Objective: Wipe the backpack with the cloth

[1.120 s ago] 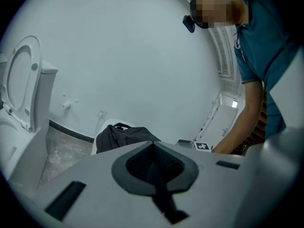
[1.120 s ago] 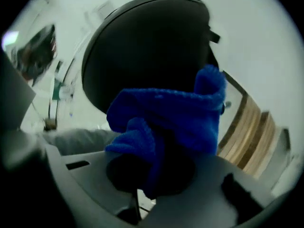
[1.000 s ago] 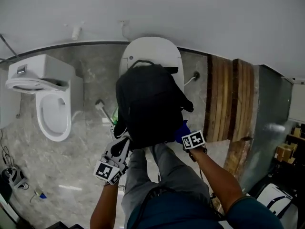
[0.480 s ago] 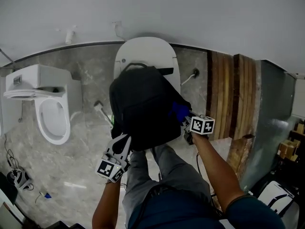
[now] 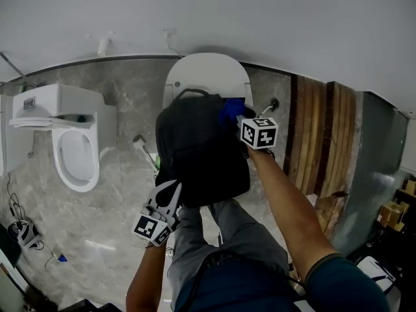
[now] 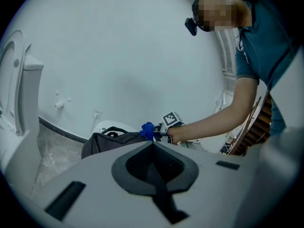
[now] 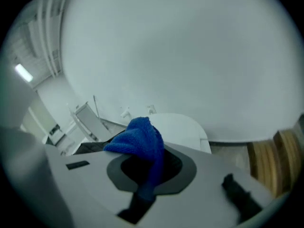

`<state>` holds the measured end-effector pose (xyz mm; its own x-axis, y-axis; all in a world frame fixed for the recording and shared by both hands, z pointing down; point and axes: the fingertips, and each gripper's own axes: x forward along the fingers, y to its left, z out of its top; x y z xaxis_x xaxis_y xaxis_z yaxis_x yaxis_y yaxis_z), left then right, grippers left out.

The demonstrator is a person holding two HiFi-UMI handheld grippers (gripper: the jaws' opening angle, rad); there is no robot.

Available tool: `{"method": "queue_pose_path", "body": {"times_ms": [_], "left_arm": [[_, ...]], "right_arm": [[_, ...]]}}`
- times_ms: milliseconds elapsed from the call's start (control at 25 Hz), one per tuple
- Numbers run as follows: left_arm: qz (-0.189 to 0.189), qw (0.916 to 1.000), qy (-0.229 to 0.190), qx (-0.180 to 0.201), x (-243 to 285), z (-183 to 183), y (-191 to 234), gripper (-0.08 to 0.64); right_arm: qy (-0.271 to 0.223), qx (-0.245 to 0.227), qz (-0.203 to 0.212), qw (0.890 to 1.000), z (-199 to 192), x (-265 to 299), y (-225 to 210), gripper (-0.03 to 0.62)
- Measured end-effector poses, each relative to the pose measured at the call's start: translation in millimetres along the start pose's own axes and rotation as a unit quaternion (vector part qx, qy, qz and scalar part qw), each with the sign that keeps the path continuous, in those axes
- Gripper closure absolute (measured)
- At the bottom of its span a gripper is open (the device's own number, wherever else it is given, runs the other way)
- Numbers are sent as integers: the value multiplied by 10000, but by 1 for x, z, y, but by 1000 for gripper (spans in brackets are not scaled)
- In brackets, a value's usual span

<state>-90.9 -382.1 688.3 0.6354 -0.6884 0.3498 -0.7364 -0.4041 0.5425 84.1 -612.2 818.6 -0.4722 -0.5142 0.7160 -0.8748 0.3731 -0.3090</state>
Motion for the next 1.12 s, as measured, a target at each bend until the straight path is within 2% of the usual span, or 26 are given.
{"method": "queue_pose_path", "body": {"times_ms": [80, 120, 160, 200, 240, 320, 360, 480, 600, 640, 720, 760, 800, 920, 1000, 1120], "left_arm": [[50, 10000, -13, -22, 0, 0, 3, 555], [71, 10000, -15, -31, 0, 0, 4, 555], [91, 9999, -21, -39, 0, 1, 5, 555], [107, 9999, -30, -51, 0, 2, 7, 555], [120, 9999, -40, -67, 0, 3, 8, 555], [152, 9998, -64, -90, -1, 4, 10, 555], [169, 9998, -83, -92, -2, 5, 12, 555], [202, 9997, -132, -74, -6, 6, 17, 555], [279, 9994, -113, -145, -13, 4, 24, 555], [298, 9994, -119, -155, -15, 4, 27, 555], [323, 9993, -146, -152, -18, 6, 30, 555], [325, 9992, -151, -157, -20, 7, 31, 555], [318, 9993, -150, -159, -21, 7, 31, 555], [289, 9993, -172, -146, -23, 12, 32, 555], [280, 9993, -212, -119, -28, 15, 34, 555], [292, 9992, -238, -88, -37, 15, 38, 555]], "right_arm": [[95, -1037, 176, 9944, 10, 7, 27, 572], [267, -1578, 402, 9863, 7, 10, 47, 572], [524, -2123, 717, 9732, -2, 14, 72, 572], [818, -2671, 1066, 9543, -18, 18, 101, 572], [1082, -3225, 1378, 9302, -38, 19, 131, 572], [1309, -4257, 1692, 8792, -71, 16, 181, 572], [1263, -4536, 1750, 8647, -78, 11, 199, 572], [1079, -4561, 1998, 8605, -79, -11, 227, 572], [1423, -4257, 2549, 8565, -92, -46, 238, 572], [1646, -4213, 2743, 8486, -104, -61, 241, 572], [2201, -4396, 2982, 8181, -144, -86, 238, 572], [2453, -4381, 3082, 8080, -166, -96, 234, 572], [2602, -4240, 3169, 8075, -183, -104, 231, 572], [2745, -3759, 3131, 8278, -191, -109, 213, 572], [2849, -3628, 2828, 8410, -177, -104, 190, 572], [2809, -3341, 2042, 8762, -146, -93, 141, 572]]}}
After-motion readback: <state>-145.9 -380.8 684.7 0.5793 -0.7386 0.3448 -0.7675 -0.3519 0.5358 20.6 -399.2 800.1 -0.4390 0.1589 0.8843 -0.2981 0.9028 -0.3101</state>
